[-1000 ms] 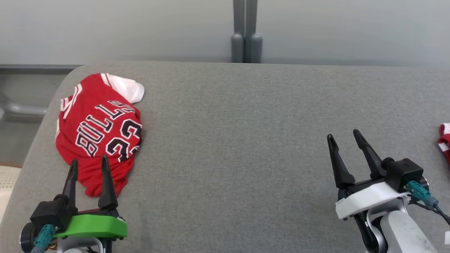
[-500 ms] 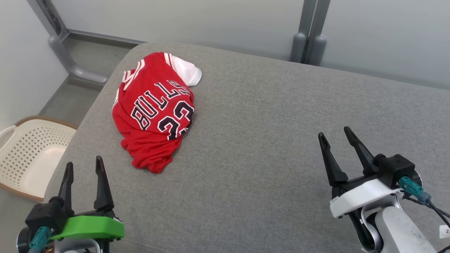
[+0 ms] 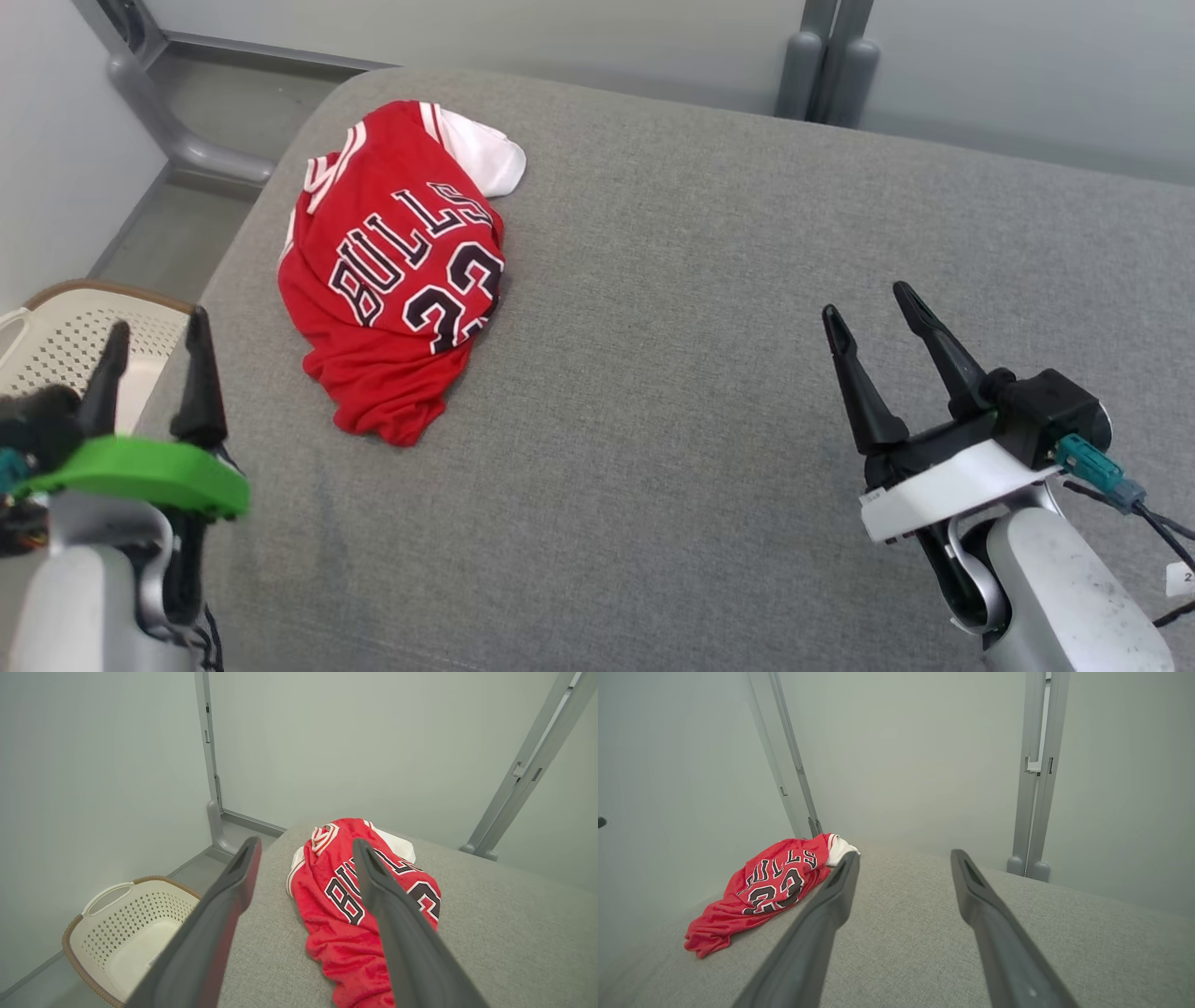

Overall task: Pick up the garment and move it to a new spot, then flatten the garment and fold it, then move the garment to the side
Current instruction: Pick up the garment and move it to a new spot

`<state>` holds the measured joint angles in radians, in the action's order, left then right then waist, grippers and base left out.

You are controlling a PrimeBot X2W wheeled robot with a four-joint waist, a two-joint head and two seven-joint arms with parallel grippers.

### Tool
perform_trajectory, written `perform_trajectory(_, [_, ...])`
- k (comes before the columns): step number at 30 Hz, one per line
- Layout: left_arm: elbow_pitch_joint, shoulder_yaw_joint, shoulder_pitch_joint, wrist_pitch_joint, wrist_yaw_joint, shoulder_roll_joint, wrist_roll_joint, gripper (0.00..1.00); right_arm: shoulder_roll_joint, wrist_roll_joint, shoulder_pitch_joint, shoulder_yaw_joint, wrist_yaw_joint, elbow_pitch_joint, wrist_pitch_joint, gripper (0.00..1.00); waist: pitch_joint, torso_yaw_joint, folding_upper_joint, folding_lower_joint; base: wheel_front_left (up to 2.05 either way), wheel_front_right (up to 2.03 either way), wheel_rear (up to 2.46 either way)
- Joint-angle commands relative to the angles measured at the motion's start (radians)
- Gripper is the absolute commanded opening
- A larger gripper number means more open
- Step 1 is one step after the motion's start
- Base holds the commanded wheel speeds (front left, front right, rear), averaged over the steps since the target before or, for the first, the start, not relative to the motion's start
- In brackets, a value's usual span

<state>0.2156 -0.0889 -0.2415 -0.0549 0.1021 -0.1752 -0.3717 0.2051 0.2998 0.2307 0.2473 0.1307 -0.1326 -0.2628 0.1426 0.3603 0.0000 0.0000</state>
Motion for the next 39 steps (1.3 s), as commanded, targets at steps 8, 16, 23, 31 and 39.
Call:
perform_trajectory(8, [0.077,-0.043,-0.254,0.172,0.019,-0.149,-0.099,1.0,0.013,-0.026,0.078,0.052,0.0,0.085,-0.003,1.0,0.158,-0.136,0.0,0.0,0.0,0.0,0.0])
perform_trajectory(16, [0.308,-0.05,-0.447,0.295,0.025,-0.229,-0.18,1.0,0.025,-0.038,0.154,0.082,0.0,0.13,-0.003,1.0,0.287,-0.237,0.0,0.0,0.0,0.0,0.0])
perform_trajectory(23, [0.538,-0.016,-0.563,0.345,0.029,-0.285,-0.231,1.0,0.021,-0.039,0.201,0.104,0.0,0.148,-0.003,1.0,0.359,-0.31,0.0,0.0,0.0,0.0,0.0])
perform_trajectory(31, [0.738,0.05,-0.606,0.418,0.029,-0.327,-0.301,1.0,0.015,-0.039,0.211,0.099,0.0,0.145,-0.003,1.0,0.394,-0.361,0.0,0.0,0.0,0.0,0.0])
perform_trajectory(39, [0.775,0.116,-0.6,0.409,0.031,-0.326,-0.358,0.01,0.008,-0.043,0.19,0.088,0.0,0.14,-0.003,1.0,0.372,-0.355,0.0,0.0,0.0,0.0,0.0])
